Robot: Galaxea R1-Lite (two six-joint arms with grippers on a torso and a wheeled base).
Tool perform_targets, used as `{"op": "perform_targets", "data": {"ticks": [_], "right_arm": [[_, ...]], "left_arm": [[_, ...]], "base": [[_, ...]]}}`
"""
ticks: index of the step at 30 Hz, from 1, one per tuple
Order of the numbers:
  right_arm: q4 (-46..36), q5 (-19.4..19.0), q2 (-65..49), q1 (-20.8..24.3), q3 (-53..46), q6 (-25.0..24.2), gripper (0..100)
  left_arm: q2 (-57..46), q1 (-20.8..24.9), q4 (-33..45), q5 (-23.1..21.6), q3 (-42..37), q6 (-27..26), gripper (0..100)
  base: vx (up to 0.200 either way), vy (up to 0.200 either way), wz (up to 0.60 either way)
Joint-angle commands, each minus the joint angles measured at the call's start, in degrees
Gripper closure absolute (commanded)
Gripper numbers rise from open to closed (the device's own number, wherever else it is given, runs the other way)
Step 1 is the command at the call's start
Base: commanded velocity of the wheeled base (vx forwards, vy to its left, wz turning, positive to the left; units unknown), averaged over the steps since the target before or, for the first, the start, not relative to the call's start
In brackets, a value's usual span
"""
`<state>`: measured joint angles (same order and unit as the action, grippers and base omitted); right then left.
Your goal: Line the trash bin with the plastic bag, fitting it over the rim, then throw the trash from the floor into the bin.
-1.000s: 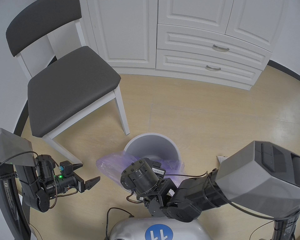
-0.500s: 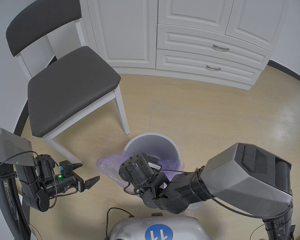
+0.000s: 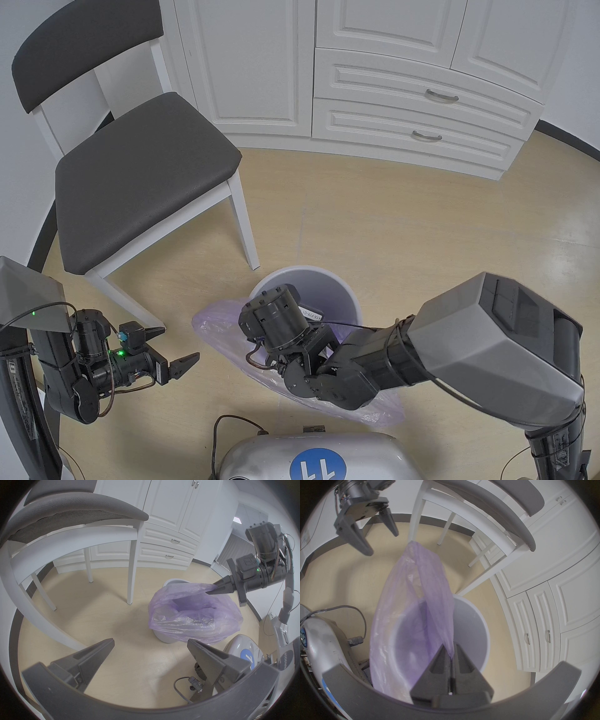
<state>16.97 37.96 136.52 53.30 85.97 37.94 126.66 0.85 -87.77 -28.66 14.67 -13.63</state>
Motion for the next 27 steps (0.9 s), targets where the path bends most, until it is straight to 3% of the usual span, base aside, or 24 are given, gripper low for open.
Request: {"op": "perform_targets", "data": {"ticks": [1, 14, 27], "right_arm": [[-1.7, 0.0, 0.1, -1.1, 3.0, 0.0, 100], [-5.6, 0.1, 8.8, -9.0, 23.1, 0.2, 100], [-4.6, 2.0, 13.3, -13.4, 28.6, 0.7, 100]], "left_arm": [[0.3, 0.0, 0.0, 0.0, 0.1, -0.1, 0], [-1.5, -1.1, 0.0, -0.2, -0.3, -0.1, 0], [-1.5, -1.1, 0.0, -0.2, -0.3, -0.1, 0]], "base": [[0.0, 0.0, 0.0], [0.0, 0.0, 0.0], [0.0, 0.0, 0.0]]}}
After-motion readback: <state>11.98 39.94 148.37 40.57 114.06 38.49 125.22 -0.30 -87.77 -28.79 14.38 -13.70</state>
